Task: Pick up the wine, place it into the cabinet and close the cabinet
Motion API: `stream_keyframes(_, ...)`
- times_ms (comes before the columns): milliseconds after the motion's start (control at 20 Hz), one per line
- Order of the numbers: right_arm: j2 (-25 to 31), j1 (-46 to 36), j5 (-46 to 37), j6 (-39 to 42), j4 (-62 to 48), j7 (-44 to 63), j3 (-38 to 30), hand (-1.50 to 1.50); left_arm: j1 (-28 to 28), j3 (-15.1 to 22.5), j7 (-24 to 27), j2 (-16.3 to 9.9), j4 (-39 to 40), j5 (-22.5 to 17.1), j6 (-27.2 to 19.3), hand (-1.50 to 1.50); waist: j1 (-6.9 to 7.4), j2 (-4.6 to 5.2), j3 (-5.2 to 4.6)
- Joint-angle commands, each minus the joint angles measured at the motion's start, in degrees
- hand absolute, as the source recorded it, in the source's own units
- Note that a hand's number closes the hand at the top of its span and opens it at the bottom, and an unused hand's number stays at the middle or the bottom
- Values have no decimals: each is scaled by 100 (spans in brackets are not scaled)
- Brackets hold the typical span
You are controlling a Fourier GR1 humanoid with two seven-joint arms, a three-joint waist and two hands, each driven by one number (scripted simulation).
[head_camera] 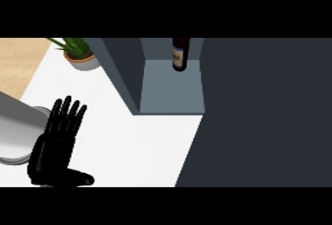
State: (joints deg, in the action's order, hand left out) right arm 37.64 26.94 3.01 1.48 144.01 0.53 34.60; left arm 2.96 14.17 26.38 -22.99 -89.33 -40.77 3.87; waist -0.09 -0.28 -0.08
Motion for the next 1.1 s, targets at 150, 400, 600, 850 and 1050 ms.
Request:
stream_keyframes(150,-261,-346,-162,-141,1192,872,712,150,226,-617,-59,-501,38,-402,623,-150,46,13,-8)
stream_keyframes(400,-578,-822,-233,-291,1084,1332,1018,150,434,-798,-30,-770,-11,-432,1011,-150,102,16,-15)
stream_keyframes(600,-873,-1268,-90,-289,778,1353,980,150,219,-1071,-260,-917,222,-739,1183,-150,119,33,-16)
stream_keyframes(850,-1202,-1775,119,-322,664,1817,1048,150,32,-1017,-335,-859,170,-686,1121,-150,180,49,-31)
stream_keyframes(1050,-1579,-2315,191,-323,259,2006,1031,150,32,-1170,-326,-983,402,-701,1258,-150,263,56,-36)
